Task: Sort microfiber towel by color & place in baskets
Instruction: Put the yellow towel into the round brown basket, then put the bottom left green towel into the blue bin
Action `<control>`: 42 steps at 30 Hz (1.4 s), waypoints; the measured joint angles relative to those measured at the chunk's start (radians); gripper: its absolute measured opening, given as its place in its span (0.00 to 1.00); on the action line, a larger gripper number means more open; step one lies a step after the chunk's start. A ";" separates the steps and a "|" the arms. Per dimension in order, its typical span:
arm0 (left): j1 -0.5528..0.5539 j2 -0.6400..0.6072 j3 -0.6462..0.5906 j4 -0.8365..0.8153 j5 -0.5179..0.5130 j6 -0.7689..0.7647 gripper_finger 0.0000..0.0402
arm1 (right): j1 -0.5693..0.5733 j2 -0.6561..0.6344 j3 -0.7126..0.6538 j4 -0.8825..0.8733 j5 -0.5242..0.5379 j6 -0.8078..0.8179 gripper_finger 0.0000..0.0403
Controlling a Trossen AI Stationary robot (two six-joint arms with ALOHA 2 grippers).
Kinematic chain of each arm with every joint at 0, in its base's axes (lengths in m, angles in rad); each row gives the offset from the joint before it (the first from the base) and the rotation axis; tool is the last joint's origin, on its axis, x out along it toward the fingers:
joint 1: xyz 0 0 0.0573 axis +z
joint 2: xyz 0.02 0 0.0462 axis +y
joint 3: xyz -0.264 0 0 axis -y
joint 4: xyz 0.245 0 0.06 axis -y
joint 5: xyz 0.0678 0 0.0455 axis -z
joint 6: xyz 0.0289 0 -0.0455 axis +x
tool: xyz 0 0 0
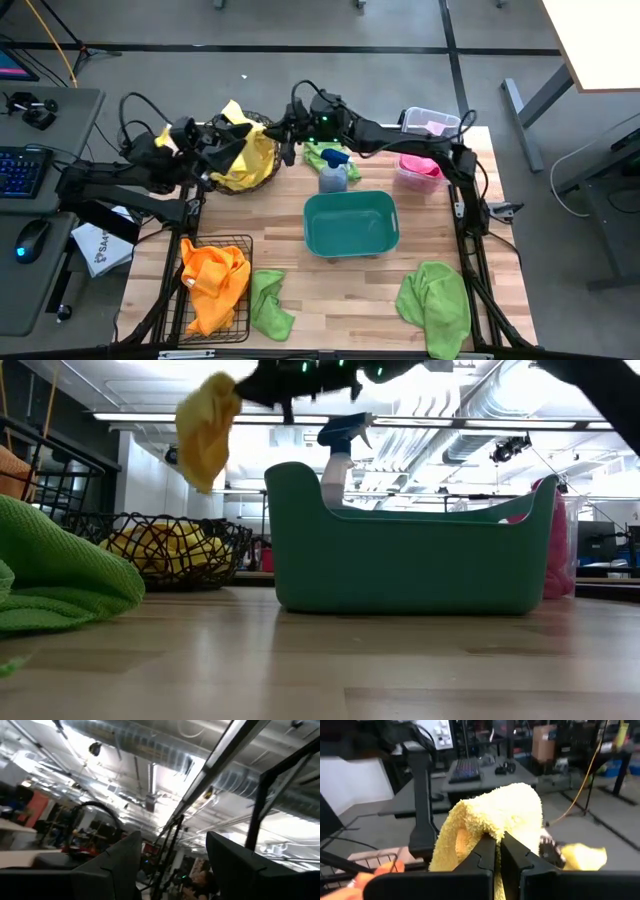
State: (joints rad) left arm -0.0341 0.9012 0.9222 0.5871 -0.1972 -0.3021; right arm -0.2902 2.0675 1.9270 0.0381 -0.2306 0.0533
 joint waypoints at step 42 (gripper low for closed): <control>0.003 0.077 0.000 0.080 -0.074 -0.001 0.53 | -0.101 0.197 0.430 -0.388 -0.080 -0.137 0.69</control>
State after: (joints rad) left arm -0.0315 0.9787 0.9220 0.6671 -0.2710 -0.3031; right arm -0.3914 2.2643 2.3572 -0.3500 -0.3106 -0.0837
